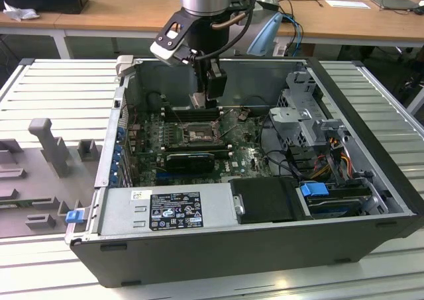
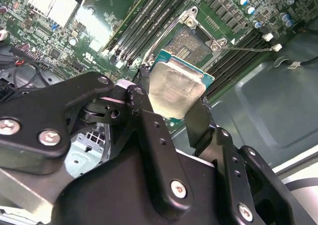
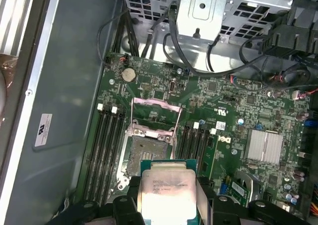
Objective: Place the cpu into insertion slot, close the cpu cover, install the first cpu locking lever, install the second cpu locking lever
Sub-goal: 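Place the cpu into insertion slot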
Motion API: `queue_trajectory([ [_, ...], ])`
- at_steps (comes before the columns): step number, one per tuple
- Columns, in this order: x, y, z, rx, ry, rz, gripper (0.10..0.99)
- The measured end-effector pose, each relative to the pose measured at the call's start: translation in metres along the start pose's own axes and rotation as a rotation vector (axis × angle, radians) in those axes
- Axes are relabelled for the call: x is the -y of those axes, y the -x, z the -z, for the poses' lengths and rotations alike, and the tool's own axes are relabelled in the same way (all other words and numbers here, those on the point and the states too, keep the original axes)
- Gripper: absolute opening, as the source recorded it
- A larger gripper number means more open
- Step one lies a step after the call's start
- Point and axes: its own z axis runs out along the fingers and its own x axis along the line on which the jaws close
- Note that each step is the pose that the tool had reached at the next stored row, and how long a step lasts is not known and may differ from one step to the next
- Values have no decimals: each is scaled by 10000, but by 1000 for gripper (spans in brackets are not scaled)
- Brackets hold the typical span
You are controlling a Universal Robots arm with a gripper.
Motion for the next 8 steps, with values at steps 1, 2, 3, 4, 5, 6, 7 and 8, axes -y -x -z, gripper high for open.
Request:
queue_trajectory([
  [1,0,0,-5,1,0,-15,525],
  [2,1,0,-7,2,0,-24,525],
  [3,1,1,-12,3,0,-37,525],
  [4,1,0,-15,3,1,-45,525],
  [5,1,1,-18,4,2,-52,525],
  [6,2,1,-23,3,2,-60,525],
  [7,2,1,-28,3,3,-64,525],
  [8,3,1,-34,6,1,-66,525],
])
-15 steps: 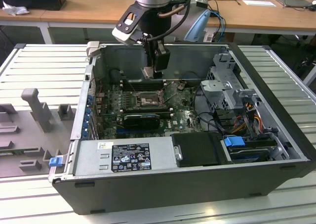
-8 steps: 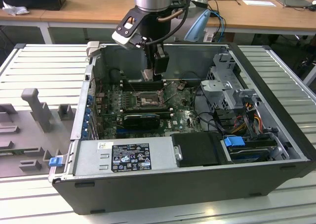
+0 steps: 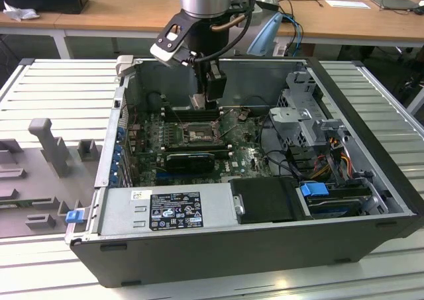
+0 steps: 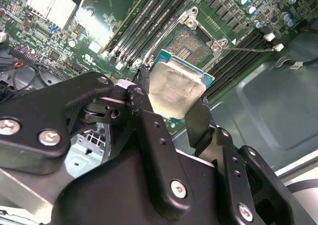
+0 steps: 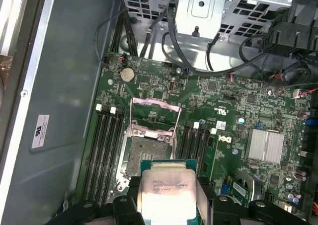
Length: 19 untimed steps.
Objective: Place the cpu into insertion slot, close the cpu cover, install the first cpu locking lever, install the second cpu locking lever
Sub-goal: 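Place the cpu into insertion slot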
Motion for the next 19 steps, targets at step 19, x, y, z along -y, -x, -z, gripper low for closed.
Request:
queue_trajectory([
  [19,8,3,-109,43,-14,-165,525],
])
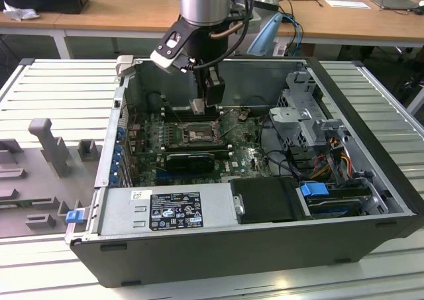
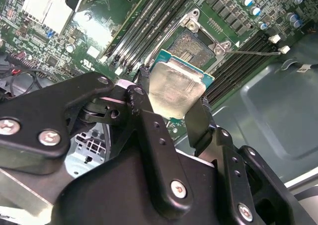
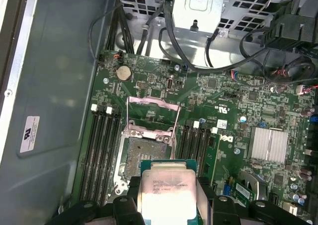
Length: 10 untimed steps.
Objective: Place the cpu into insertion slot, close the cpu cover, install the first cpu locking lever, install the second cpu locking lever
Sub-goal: 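Place the cpu into insertion slot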
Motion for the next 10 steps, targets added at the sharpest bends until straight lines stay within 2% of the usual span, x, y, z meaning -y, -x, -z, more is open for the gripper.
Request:
queue_trajectory([
  [10,2,1,-32,2,0,-24,525],
])
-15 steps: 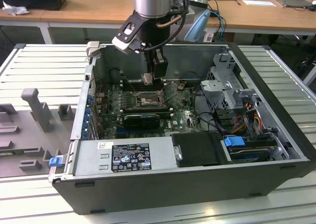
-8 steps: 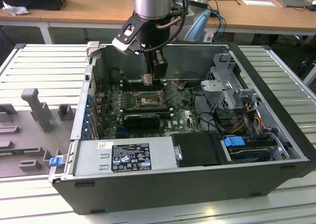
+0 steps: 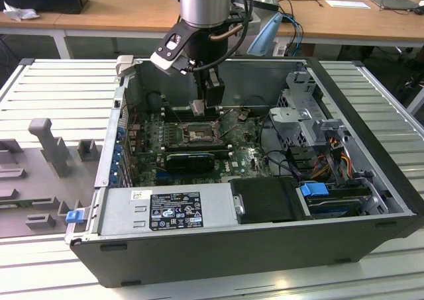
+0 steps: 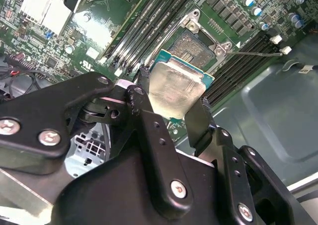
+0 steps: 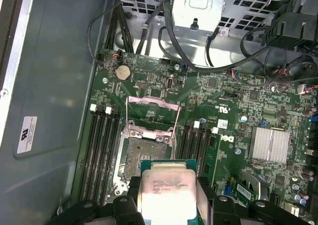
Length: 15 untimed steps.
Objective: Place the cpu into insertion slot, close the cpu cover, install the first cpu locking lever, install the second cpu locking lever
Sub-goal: 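Place the cpu into insertion slot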
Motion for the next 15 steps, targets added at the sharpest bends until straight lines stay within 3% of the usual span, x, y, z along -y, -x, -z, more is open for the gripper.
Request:
queue_trajectory([
  [15,3,1,-48,4,2,-53,525],
])
